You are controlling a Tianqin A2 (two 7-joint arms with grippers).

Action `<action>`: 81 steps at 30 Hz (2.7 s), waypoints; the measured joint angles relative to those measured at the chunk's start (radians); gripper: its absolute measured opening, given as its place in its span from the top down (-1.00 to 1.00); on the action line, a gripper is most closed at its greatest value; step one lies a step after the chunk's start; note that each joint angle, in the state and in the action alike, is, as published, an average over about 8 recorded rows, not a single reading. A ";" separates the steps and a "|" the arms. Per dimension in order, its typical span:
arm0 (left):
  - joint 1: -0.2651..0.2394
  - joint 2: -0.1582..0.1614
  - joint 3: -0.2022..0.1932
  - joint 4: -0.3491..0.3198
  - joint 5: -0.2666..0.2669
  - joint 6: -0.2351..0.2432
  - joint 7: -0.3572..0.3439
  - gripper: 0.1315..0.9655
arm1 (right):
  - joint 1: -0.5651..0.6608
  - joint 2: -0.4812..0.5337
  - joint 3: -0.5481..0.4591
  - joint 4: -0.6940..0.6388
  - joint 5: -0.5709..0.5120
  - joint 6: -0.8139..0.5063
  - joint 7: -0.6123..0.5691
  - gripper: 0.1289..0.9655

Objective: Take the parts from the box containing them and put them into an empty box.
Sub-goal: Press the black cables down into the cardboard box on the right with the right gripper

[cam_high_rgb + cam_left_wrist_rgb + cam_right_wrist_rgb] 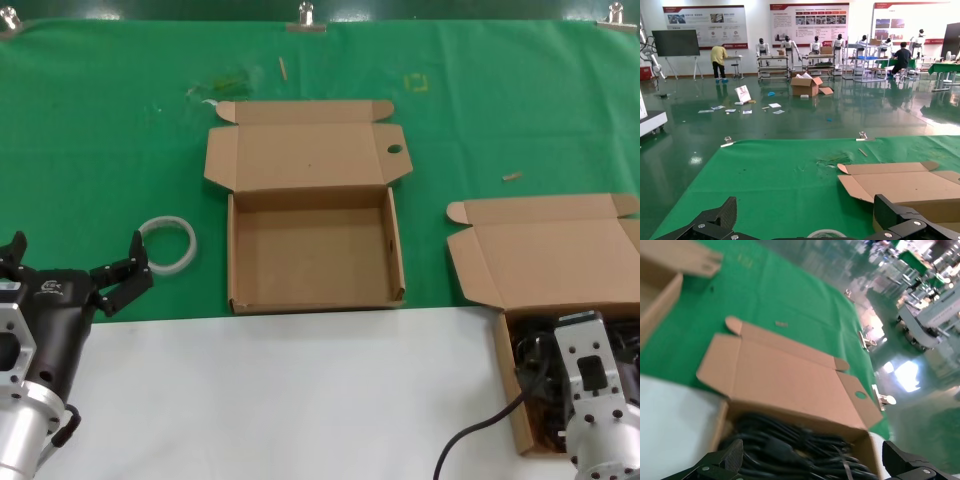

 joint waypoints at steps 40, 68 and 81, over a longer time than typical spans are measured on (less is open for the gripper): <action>0.000 0.000 0.000 0.000 0.000 0.000 0.000 -1.00 | 0.250 -0.019 0.152 -0.209 0.258 0.151 -1.091 -1.00; 0.000 0.000 0.000 0.000 0.000 0.000 0.000 -1.00 | 0.156 -0.072 0.325 -0.087 0.278 0.161 -1.227 -1.00; 0.000 0.000 0.000 0.000 0.000 0.000 0.000 -1.00 | 0.187 -0.072 0.344 -0.115 0.287 0.126 -1.272 -1.00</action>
